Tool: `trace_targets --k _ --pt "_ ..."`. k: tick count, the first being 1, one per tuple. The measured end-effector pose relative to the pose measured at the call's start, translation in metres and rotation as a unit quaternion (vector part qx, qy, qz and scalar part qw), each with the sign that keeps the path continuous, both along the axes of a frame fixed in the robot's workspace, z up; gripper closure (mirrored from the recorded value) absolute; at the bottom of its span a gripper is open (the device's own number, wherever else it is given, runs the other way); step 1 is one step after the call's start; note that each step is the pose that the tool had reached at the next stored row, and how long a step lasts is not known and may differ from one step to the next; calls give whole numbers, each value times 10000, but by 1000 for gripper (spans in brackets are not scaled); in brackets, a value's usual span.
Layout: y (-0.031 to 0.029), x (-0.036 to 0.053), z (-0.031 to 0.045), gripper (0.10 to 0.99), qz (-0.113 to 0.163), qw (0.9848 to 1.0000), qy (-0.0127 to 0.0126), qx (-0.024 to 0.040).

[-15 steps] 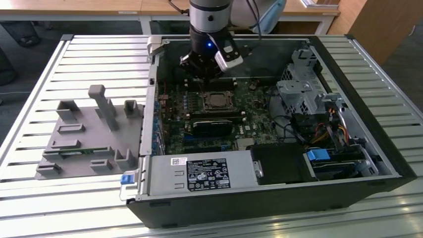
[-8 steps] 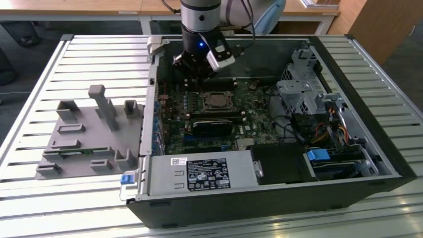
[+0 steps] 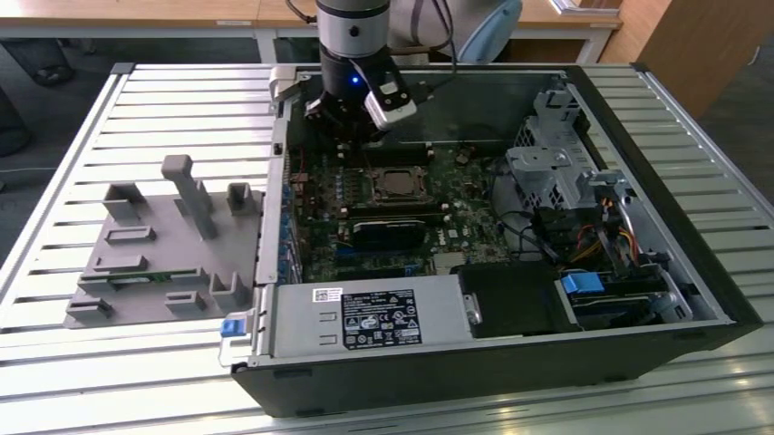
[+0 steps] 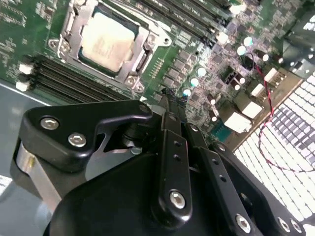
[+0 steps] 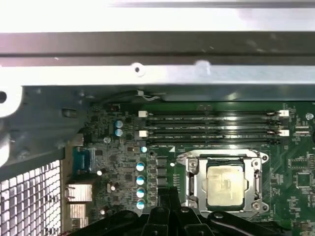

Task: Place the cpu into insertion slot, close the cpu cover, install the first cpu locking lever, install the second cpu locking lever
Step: 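Install the first cpu locking lever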

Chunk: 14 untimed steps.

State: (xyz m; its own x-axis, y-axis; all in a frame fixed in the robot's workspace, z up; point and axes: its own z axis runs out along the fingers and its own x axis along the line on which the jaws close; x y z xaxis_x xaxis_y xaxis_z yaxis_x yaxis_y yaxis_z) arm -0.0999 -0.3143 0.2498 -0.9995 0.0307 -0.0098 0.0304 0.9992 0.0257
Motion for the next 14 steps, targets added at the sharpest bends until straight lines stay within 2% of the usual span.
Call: trace_targets --k 7,14 --pt "117 -51 0 980 -1 10000 -1 1" --pt "197 -62 7 980 -3 10000 -3 0"
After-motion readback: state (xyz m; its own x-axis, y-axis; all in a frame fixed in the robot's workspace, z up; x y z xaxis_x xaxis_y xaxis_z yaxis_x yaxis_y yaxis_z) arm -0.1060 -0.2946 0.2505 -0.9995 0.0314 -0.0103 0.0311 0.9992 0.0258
